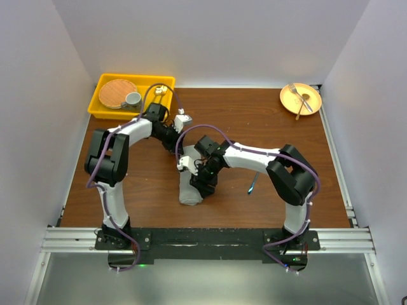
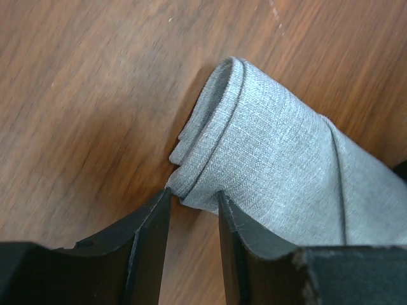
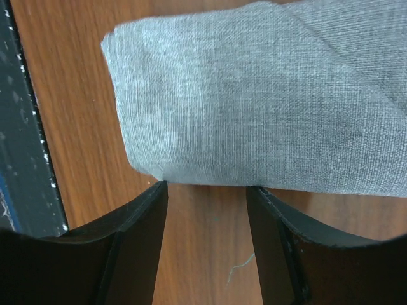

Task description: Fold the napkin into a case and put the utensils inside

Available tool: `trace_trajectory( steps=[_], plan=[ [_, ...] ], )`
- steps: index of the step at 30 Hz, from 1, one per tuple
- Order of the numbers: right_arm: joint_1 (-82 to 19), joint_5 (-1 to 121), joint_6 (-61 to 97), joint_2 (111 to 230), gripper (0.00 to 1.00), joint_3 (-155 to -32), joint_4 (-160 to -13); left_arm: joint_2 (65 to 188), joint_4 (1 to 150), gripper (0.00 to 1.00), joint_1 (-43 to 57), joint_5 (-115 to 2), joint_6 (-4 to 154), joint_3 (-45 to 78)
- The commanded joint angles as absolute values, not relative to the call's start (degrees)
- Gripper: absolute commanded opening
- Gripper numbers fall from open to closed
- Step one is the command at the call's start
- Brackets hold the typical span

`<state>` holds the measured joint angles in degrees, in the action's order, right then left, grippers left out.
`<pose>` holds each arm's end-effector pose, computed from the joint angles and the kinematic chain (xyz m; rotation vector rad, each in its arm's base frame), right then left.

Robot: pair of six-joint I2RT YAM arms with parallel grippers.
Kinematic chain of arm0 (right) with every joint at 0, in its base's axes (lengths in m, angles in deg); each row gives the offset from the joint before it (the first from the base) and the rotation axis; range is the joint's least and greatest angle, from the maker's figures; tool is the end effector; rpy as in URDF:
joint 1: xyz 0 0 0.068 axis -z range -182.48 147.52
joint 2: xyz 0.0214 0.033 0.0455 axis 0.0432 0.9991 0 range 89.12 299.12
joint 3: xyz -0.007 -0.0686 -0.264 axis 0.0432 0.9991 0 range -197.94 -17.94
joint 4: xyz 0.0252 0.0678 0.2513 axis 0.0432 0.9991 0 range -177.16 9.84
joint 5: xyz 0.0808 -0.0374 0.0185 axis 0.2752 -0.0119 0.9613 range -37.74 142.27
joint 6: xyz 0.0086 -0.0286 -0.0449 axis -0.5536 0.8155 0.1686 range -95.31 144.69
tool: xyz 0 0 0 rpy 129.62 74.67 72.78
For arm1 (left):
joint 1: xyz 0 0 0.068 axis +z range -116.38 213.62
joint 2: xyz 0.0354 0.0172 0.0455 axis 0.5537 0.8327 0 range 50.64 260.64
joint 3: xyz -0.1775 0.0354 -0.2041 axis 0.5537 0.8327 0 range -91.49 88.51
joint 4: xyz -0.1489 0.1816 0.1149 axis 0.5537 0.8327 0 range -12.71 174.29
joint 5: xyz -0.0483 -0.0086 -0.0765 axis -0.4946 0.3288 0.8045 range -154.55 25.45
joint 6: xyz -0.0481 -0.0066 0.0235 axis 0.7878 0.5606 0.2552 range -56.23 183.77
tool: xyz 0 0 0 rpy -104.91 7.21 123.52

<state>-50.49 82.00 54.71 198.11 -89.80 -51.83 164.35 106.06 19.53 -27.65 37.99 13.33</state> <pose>0.2337 0.2862 0.1630 -1.8613 2.1140 0.8059 0.3775 -0.1168 0.1549 1.0404 2.3628 -0.8024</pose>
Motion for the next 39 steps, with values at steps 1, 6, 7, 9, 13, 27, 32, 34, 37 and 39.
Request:
trace_trajectory(
  steps=[1, 6, 7, 9, 13, 27, 32, 34, 37, 39],
  plan=[
    [-47.4, 81.19, 51.42, 190.14, 0.61, -89.49, -50.61, 163.15, 106.81, 0.42, 19.47, -28.86, 39.25, 10.46],
    [-39.31, 72.59, 46.76, 178.61, 0.78, -93.88, -46.38, 149.89, 98.41, 0.5, 23.67, -28.95, 45.11, 15.55],
    [-38.43, 70.48, 45.8, 176.41, 0.81, -94.14, -46.56, 147.17, 93.94, 0.56, 24.21, -30.26, 46.09, 17.56],
    [-36.58, 64.09, 42.28, 171.14, 0.86, -94.41, -48.05, 139.78, 89.7, 0.66, 25.35, -32.55, 48.63, 19.24],
    [-35.61, 50.62, 35.16, 165.76, 0.97, -92.48, -49.02, 129.15, 80.65, 1.0, 27.11, -34.92, 52.68, 22.23],
    [-19.8, 41.36, 18.35, 162.86, 0.87, -77.46, -45.94, 124.21, 84.68, 1.0, 28.52, -48.12, 71.94, 26.7],
    [-17.25, 46.8, 37.15, 172.33, 0.82, -79.46, -43.4, 120.34, 85.2, 1.0, 28.52, -40.13, 66.78, 30.14],
    [-13.93, 48.91, 44.25, 174.63, 0.81, -81.21, -42.69, 119.46, 85.38, 1.0, 28.52, -36.89, 65.44, 30.94],
    [-9.79, 52.09, 52.34, 177.7, 0.78, -83.85, -41.82, 119.11, 85.46, 1.0, 28.52, -34.94, 64.21, 30.85],
    [-8.98, 52.09, 55.26, 180.86, 0.71, -85.26, -40.85, 119.37, 85.64, 1.0, 28.52, -34.67, 64.03, 30.5]
  ],
)
